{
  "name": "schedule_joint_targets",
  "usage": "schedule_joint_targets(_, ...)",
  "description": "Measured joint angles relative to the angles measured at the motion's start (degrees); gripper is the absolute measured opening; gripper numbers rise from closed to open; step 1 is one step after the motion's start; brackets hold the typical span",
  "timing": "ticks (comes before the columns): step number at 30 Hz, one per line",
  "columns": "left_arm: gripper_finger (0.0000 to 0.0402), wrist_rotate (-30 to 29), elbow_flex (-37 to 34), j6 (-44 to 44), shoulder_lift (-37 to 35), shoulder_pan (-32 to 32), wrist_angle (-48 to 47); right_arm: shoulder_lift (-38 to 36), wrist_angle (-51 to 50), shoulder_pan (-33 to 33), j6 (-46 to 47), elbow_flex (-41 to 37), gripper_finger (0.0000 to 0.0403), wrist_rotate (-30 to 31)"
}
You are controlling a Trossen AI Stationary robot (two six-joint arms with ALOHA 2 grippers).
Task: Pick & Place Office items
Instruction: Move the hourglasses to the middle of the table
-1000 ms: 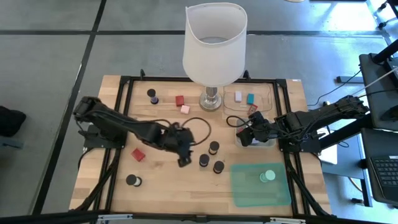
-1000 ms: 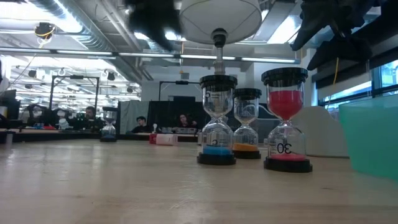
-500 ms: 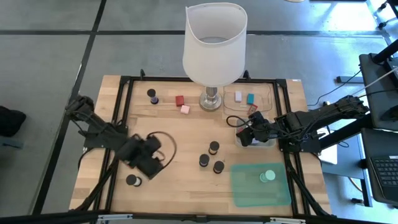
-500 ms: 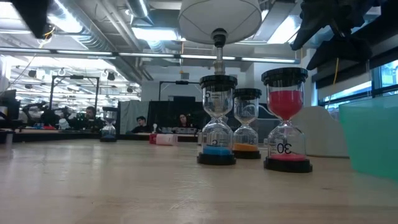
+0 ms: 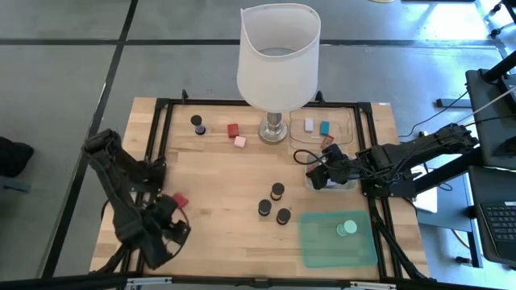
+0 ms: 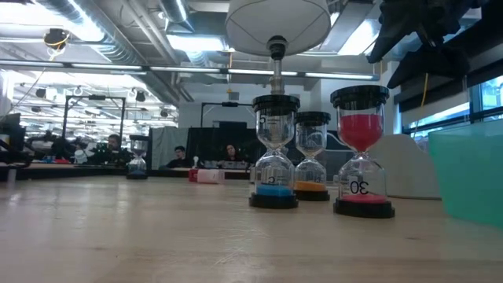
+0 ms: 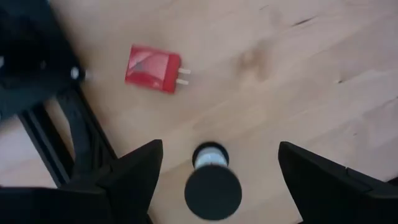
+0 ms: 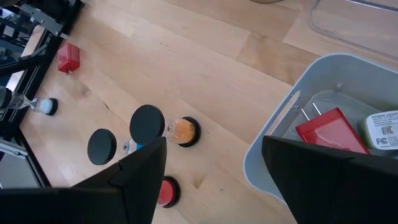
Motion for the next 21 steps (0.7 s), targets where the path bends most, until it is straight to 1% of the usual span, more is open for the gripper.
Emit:
schedule_joint_targets(3,0.0323,1.0,0.0,-4.0,1.5,-1.9,0.0,0.0,0.0,0.0,0.0,0.0,0.0267,0.0)
schedule_joint_targets(6,0.0327,2.7,-0.1,-5.6,3.0,-2.8,0.1,0.0,0.0,0.0,0.0,0.0,0.0267,0.0)
schedule_joint_targets(19,0.0329,4.3,-0.1,-7.8,7.0,-3.9,2.9,0.0,0.0,0.0,0.0,0.0,0.0267,0.0)
schedule_joint_targets(21,0.0329,4.1,-0.9,-8.4,7.3,-4.4,4.8,0.0,0.0,0.0,0.0,0.0,0.0267,0.0)
